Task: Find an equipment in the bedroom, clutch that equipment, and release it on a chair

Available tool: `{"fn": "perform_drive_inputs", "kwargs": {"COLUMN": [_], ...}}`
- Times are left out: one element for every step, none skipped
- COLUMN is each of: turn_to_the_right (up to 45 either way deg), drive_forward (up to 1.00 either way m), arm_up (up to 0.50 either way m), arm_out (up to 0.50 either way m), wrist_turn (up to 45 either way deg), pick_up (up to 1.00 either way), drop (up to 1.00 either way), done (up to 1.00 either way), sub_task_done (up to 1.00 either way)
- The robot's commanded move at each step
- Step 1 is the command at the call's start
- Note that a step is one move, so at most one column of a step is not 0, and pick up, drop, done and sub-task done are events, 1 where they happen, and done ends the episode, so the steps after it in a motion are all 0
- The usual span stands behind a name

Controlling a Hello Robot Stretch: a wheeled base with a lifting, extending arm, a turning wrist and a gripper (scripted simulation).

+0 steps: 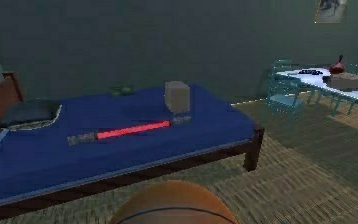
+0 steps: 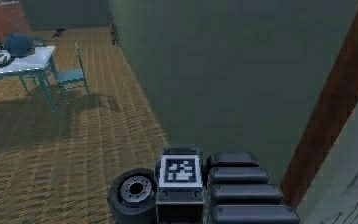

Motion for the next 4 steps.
{"fn": "perform_drive_inputs", "kwargs": {"turn_to_the_right": [42.0,0.0,0.0,-42.0], "drive_forward": [0.00,1.00,0.80,0.00], "arm_up": [0.00,0.00,0.00,0.00], "arm_out": [0.00,0.00,0.00,0.00], "wrist_turn": [0.0,0.0,0.0,0.0], "pick_up": [0.00,0.00,0.00,0.00], "drop": [0.00,0.00,0.00,0.00], "done": [0.00,0.00,0.00,0.00], "sub_task_done": [0.00,0.00,0.00,0.00]}}
